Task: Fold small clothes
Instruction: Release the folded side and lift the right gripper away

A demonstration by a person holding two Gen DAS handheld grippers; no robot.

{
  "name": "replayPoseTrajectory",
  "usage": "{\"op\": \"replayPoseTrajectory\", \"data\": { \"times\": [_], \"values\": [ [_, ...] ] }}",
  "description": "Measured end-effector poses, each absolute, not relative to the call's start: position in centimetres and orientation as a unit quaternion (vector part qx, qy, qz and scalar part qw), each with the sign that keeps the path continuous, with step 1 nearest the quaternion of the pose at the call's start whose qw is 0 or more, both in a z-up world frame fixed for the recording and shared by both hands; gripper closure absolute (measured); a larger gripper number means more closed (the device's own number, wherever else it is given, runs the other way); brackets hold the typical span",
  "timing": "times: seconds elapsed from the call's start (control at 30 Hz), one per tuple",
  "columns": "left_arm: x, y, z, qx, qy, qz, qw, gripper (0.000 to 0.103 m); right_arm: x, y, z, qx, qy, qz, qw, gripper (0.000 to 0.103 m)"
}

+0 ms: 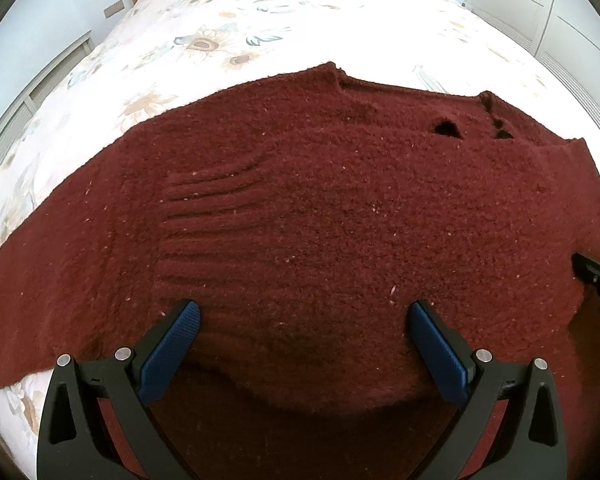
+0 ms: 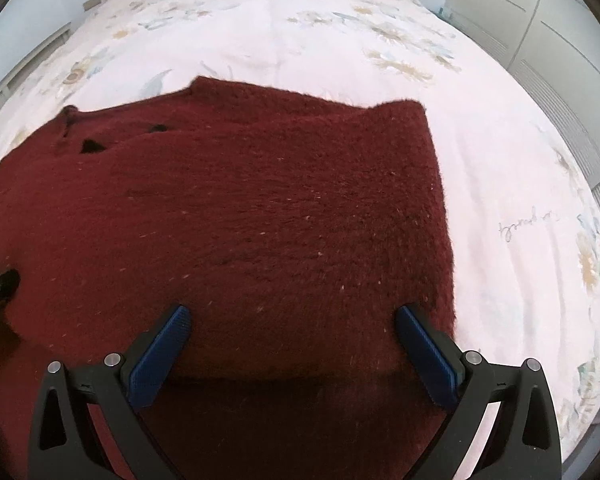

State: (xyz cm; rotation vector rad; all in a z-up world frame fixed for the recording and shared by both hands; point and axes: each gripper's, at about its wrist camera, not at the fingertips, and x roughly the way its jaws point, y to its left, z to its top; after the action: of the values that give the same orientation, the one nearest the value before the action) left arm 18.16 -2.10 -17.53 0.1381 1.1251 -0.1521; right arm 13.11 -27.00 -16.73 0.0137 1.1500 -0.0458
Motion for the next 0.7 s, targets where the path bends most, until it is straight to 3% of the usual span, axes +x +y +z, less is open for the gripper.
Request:
{"op": "replayPoseTrajectory", "data": {
  "times": [0.27, 0.7],
  "values": [
    [17.1, 0.6, -13.8, 0.001, 0.521, -0.058, 0.851, 0.001, 10.7, -25.2, -13.9, 0.008, 0.54, -0.001, 0.841, 0.001],
    [15.3, 11.3, -7.6, -0.051, 0.495, 0.027, 0.867, 0.001, 7.1, -25.6, -7.7, -0.004, 0.505, 0.008, 0.863, 0.001]
  ]
}}
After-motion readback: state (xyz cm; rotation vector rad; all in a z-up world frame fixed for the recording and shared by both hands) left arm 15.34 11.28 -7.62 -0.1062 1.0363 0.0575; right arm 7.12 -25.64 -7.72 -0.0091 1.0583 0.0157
